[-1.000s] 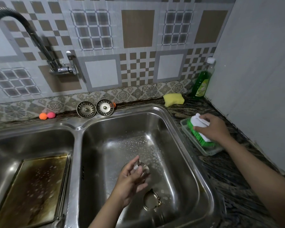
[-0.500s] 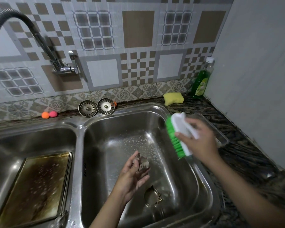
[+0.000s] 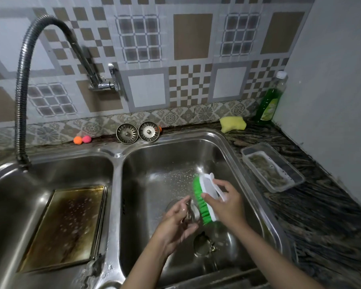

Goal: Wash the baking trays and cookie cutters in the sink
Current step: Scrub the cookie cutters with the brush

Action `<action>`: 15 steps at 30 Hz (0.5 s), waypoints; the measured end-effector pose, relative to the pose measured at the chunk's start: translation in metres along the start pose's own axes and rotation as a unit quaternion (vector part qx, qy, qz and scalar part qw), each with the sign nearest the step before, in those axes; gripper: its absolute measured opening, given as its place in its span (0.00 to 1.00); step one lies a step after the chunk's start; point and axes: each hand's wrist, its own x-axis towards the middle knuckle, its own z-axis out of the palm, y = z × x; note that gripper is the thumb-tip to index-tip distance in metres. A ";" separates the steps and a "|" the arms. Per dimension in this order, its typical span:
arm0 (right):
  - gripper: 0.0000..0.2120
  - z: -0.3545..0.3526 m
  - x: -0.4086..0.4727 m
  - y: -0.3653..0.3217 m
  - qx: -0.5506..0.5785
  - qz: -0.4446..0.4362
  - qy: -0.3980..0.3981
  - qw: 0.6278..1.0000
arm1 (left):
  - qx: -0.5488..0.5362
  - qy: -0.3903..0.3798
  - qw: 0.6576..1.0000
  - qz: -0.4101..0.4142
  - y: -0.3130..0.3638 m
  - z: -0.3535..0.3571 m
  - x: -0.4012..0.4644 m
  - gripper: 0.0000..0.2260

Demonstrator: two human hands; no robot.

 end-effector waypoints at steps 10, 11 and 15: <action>0.21 -0.001 -0.018 0.000 -0.032 -0.026 -0.009 0.999 | 0.013 -0.037 0.999 0.004 -0.001 -0.005 -0.002 0.22; 0.22 -0.004 -0.014 0.000 -0.035 -0.018 0.000 0.999 | 0.055 -0.030 0.998 0.011 -0.001 -0.007 -0.004 0.22; 0.21 -0.006 -0.007 -0.004 0.058 0.018 -0.010 0.998 | 0.214 0.016 0.973 0.084 0.004 -0.013 -0.007 0.23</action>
